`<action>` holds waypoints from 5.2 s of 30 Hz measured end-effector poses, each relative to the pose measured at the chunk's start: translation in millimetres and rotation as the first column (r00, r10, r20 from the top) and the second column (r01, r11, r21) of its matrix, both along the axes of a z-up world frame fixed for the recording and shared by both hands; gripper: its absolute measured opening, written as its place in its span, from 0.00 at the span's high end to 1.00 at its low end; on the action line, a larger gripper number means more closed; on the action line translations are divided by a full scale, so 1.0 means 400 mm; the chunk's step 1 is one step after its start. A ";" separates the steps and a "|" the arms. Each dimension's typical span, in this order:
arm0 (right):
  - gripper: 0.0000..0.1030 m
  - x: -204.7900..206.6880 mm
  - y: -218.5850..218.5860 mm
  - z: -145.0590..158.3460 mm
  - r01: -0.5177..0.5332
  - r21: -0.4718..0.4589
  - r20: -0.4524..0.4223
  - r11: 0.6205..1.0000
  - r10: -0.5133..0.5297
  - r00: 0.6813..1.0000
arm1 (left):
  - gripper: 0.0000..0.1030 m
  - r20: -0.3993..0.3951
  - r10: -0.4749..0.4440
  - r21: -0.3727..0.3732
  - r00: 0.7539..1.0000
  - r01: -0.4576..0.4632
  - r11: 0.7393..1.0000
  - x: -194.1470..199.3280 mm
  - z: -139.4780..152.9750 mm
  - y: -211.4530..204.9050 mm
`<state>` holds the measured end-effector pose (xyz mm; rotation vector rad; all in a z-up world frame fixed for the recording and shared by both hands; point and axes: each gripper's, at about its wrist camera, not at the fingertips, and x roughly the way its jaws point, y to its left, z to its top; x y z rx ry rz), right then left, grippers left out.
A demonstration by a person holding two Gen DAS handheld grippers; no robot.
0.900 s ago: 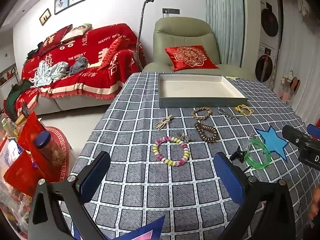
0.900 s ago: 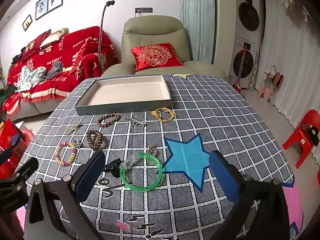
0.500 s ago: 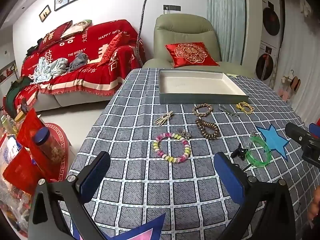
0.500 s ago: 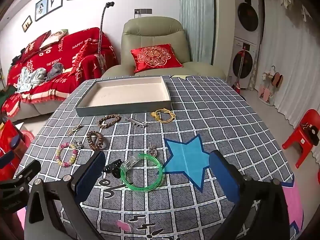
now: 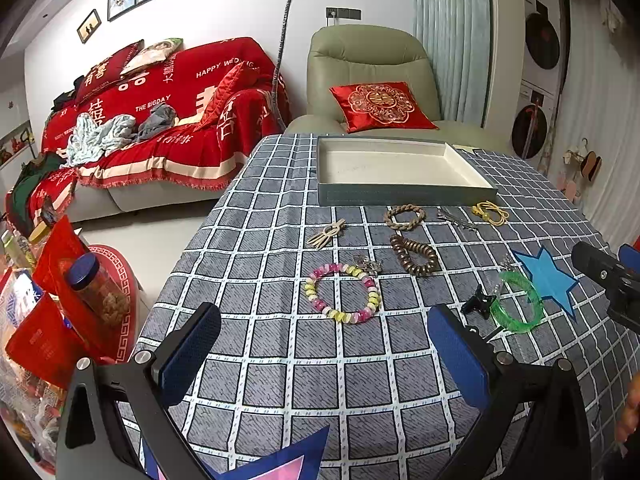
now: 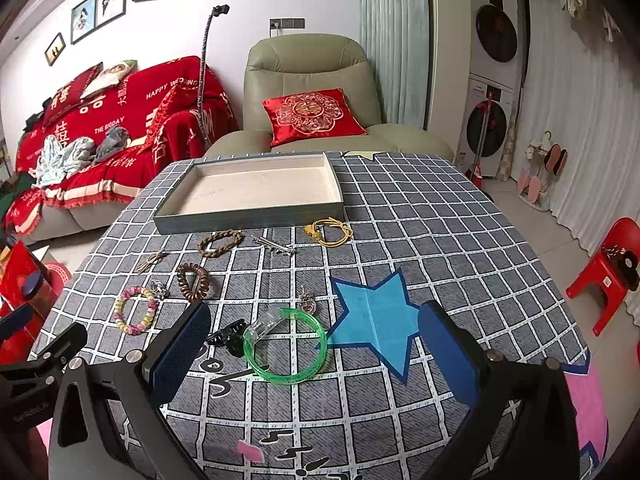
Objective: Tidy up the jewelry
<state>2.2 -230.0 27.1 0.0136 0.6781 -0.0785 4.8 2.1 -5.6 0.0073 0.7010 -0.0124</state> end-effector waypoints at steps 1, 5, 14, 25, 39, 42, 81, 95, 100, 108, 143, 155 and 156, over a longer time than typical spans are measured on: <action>0.00 -0.002 -0.002 -0.001 0.002 0.000 0.001 1.000 -0.002 1.000 | 0.00 0.000 0.000 0.000 1.000 0.000 1.000 0.000 0.000 0.000; 0.00 0.000 -0.001 -0.001 0.001 0.003 0.002 1.000 -0.001 1.000 | 0.00 0.000 -0.002 0.000 1.000 0.002 1.000 0.000 -0.001 0.001; 0.00 -0.008 0.000 0.005 -0.004 0.004 0.004 1.000 0.004 1.000 | 0.00 -0.009 0.005 -0.004 1.000 -0.005 1.000 0.003 -0.006 0.000; 0.00 -0.006 0.002 0.004 -0.004 0.005 0.005 1.000 0.004 1.000 | 0.00 -0.010 0.005 -0.004 1.000 -0.005 1.000 0.004 -0.006 0.003; 0.00 -0.008 0.001 0.005 -0.003 0.008 0.004 1.000 0.003 1.000 | 0.00 -0.012 0.005 -0.003 1.000 -0.005 1.000 0.004 -0.010 0.003; 0.00 -0.008 0.001 0.005 -0.003 0.008 0.004 1.000 0.002 1.000 | 0.00 -0.010 0.005 -0.002 1.000 -0.005 1.000 0.003 -0.010 0.002; 0.00 -0.010 0.008 0.003 -0.002 0.012 0.000 1.000 0.002 1.000 | 0.00 -0.026 0.005 -0.002 1.000 -0.005 1.000 0.007 -0.017 0.004; 0.00 -0.009 0.007 0.002 -0.003 0.014 0.000 1.000 0.003 1.000 | 0.00 -0.030 0.005 -0.003 1.000 -0.005 1.000 0.007 -0.019 0.004; 0.00 -0.009 0.009 0.002 -0.002 0.013 0.000 1.000 0.002 1.000 | 0.00 -0.031 0.005 -0.003 1.000 -0.005 1.000 0.008 -0.020 0.003; 0.00 -0.007 0.011 -0.002 -0.004 0.015 -0.002 1.000 0.004 1.000 | 0.00 -0.035 0.003 -0.002 0.999 -0.004 1.000 0.011 -0.023 0.000; 0.02 0.128 -0.070 -0.198 0.057 0.030 -0.324 0.998 -0.044 0.945 | 0.00 -0.267 -0.049 -0.049 0.962 0.038 0.998 0.249 -0.146 0.063; 0.42 0.139 -0.036 -0.205 0.023 0.022 -0.352 0.999 -0.014 0.936 | 0.26 -0.272 -0.116 -0.040 0.955 0.109 0.993 0.257 -0.154 0.025; 0.45 0.141 -0.033 -0.204 0.021 0.022 -0.352 1.000 -0.012 0.936 | 0.36 -0.264 -0.123 -0.036 0.957 0.118 0.992 0.256 -0.151 0.021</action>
